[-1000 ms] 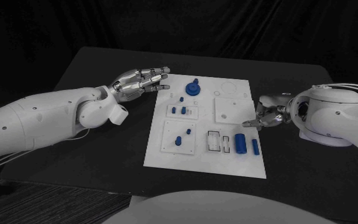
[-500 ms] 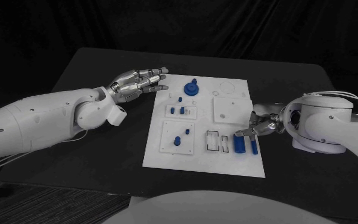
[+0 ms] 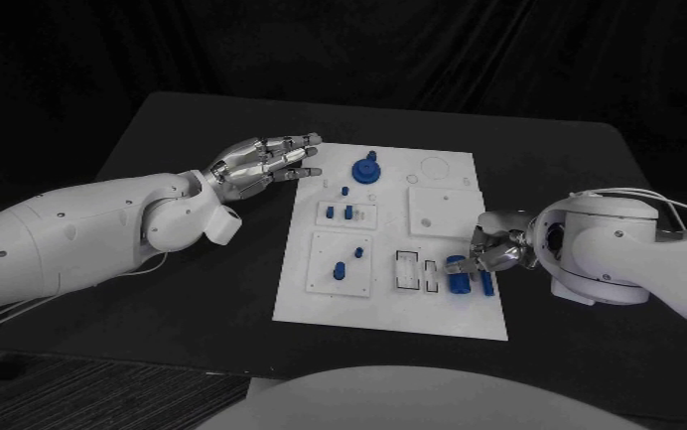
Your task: Assemble the parts on the task board
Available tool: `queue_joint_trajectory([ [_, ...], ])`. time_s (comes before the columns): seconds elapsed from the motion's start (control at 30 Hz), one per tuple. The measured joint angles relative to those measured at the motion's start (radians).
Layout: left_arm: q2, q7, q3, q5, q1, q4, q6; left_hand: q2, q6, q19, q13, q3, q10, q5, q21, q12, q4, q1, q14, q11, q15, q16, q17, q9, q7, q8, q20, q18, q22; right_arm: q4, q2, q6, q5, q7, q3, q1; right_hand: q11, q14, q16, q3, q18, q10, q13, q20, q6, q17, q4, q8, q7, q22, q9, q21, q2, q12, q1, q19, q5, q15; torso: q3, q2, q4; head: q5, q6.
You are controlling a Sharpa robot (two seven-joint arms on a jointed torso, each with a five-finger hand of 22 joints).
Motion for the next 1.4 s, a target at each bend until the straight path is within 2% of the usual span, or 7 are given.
queue_joint_trajectory([
  [0.2,-0.001,-0.002,0.0,0.0,-0.004,0.0,0.001,0.0,0.0,0.0,0.0,0.0,0.0,0.0,0.0,0.0,0.0,0.0,0.0,0.0,0.0,0.0,0.0,0.0,0.0,0.0,0.0,0.0,0.0,-0.017,0.019,-0.002,0.005,-0.009,0.0,-0.014,0.008,-0.001,0.0,0.003,-0.006,0.0,0.0,0.006,-0.084,0.0,-0.039,0.009,0.013,0.0,0.081,0.0,0.009,0.0,0.049,-0.002,0.107,0.008,-0.0009,-0.001,0.0,-0.004,0.0],
  [0.4,0.0,-0.004,0.0,0.0,-0.007,0.0,0.002,0.0,0.0,0.0,0.0,0.0,0.0,0.0,0.0,0.0,0.0,0.0,0.0,0.0,0.0,0.0,0.0,0.0,0.0,0.0,0.0,0.0,-0.001,-0.033,0.037,-0.008,0.007,-0.016,0.001,-0.028,0.011,-0.002,0.0,0.004,-0.006,0.0,0.0,0.015,-0.153,0.0,-0.066,0.054,0.021,0.0,0.174,0.0,0.016,0.0,0.057,0.0,0.181,0.019,-0.0007,0.0,0.0005,-0.006,0.0],
  [0.6,0.0,-0.007,0.0,0.0,-0.008,-0.001,0.003,0.0,0.0,0.0,0.001,0.0,0.0,0.0,0.0,0.0,0.0,0.0,0.0,0.0,0.0,0.0,0.0,0.0,0.0,0.0,0.0,0.0,-0.001,-0.039,0.054,-0.015,0.008,-0.017,0.006,-0.034,0.013,-0.002,-0.008,0.027,-0.006,-0.002,0.0,0.018,-0.23,0.0,-0.113,0.106,0.03,0.0,0.279,0.0,0.011,0.0,0.091,-0.004,0.316,0.019,-0.0004,0.0,0.0008,-0.008,0.0],
  [0.73,0.0,-0.008,0.0,0.0,-0.008,-0.001,0.004,0.0,0.0,0.0,0.001,0.0,0.0,0.0,0.0,0.0,0.0,0.0,0.0,0.0,0.0,0.0,0.0,0.0,0.0,0.0,0.0,0.0,-0.001,-0.039,0.059,-0.024,0.009,-0.017,0.006,-0.036,0.017,-0.003,-0.016,0.026,-0.006,-0.002,0.0,0.018,-0.25,0.0,-0.118,0.127,0.047,0.0,0.322,0.0,0.002,0.0,0.123,-0.004,0.421,0.022,-0.0004,0.0,0.0007,-0.008,0.0],
  [1.0,-0.002,-0.01,0.0,0.0,-0.01,0.0,0.006,0.0,0.0,0.0,0.001,0.0,0.003,0.0,0.0,0.0,0.0,0.0,0.0,0.003,0.0,0.0,0.0,0.0,0.0,0.0,0.0,0.0,-0.001,-0.035,0.054,-0.075,0.053,-0.016,0.004,-0.04,0.019,0.0,-0.021,0.04,-0.006,-0.002,0.001,0.018,-0.254,0.0,-0.105,0.166,0.051,0.001,0.374,-0.011,-0.021,0.0,0.148,-0.004,0.634,0.024,0.0,0.001,0.0006,-0.008,0.0],
  [1.1,-0.003,-0.011,0.0,0.0,-0.01,0.0,0.006,0.0,0.0,0.0,0.001,0.0,0.003,0.0,0.0,0.0,0.0,0.0,0.0,0.003,0.0,0.0,0.0,0.0,0.0,0.0,0.0,0.0,-0.001,-0.028,0.047,-0.113,0.102,-0.014,0.001,-0.042,0.015,0.0,-0.023,0.053,-0.006,-0.006,0.001,0.018,-0.263,0.0,-0.091,0.177,0.036,0.001,0.374,-0.019,-0.02,0.0,0.148,-0.004,0.693,0.017,0.0001,0.001,0.0006,-0.009,0.0],
  [1.4,-0.005,-0.012,0.0,0.0,-0.01,0.001,0.007,0.0,0.0,0.0,0.001,0.0,0.003,0.0,0.0,0.0,0.0,0.0,0.0,0.003,0.0,0.0,0.0,0.0,0.0,0.0,0.0,0.0,-0.001,0.014,0.026,-0.2,0.283,0.0,0.001,-0.007,0.014,-0.001,-0.023,0.063,-0.006,-0.007,0.001,0.018,-0.265,0.0,-0.082,0.188,0.032,0.001,0.386,-0.019,0.002,0.0,0.125,-0.004,0.709,0.017,0.0007,0.001,-0.0006,-0.007,0.0],
])
